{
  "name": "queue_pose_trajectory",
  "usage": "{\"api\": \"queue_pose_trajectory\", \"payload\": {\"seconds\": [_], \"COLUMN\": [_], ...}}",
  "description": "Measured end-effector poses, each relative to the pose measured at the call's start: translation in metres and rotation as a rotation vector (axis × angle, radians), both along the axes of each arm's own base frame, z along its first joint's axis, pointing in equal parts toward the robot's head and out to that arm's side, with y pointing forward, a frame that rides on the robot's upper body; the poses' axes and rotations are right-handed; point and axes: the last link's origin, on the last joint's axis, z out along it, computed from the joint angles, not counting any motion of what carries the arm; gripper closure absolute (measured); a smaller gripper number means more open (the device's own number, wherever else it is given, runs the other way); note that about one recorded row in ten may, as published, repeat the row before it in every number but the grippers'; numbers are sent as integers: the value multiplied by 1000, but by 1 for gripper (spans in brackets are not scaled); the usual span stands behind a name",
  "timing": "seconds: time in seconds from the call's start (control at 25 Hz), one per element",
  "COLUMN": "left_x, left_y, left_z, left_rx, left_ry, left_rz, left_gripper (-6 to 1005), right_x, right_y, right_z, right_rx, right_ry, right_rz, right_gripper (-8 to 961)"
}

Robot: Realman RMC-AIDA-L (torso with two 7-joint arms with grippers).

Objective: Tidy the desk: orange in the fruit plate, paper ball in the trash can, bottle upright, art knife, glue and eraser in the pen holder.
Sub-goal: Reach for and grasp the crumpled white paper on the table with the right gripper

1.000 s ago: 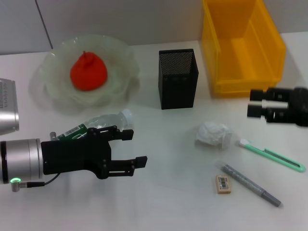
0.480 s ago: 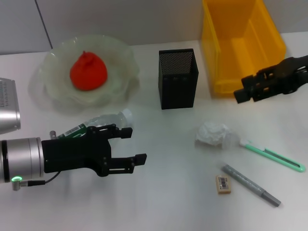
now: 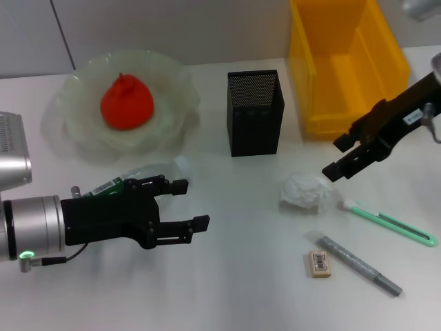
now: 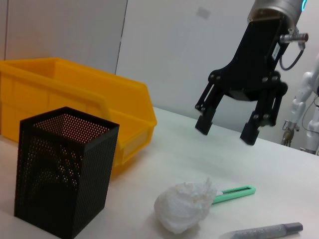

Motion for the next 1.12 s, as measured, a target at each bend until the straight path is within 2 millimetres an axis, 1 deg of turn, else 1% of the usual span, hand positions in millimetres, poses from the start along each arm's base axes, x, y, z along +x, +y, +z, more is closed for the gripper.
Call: {"api": "queue_pose_trajectory", "payload": {"seconds": [0.28,0.48,0.92,1.12], "left_x": [-2,-3,-3,-4], "left_y": [1,3,4,4], "left_z": [1,3,5,6], "left_rx": [4,13,18,18], "left_ry": [5,2,-3,-4], "left_rz": [13,20,32,38], "left_gripper": [184,184,184,184], "right_x": [0,5,19,24], "right_y": [6,7,10,12], "right_z": [-27,-45,-71,-79], "right_rx": [0,-17,-18,-20], "right_ry": [-63,-85,-144,-161], "right_rz": [104,146,219,241], "right_gripper": [210,210,210,211]}}
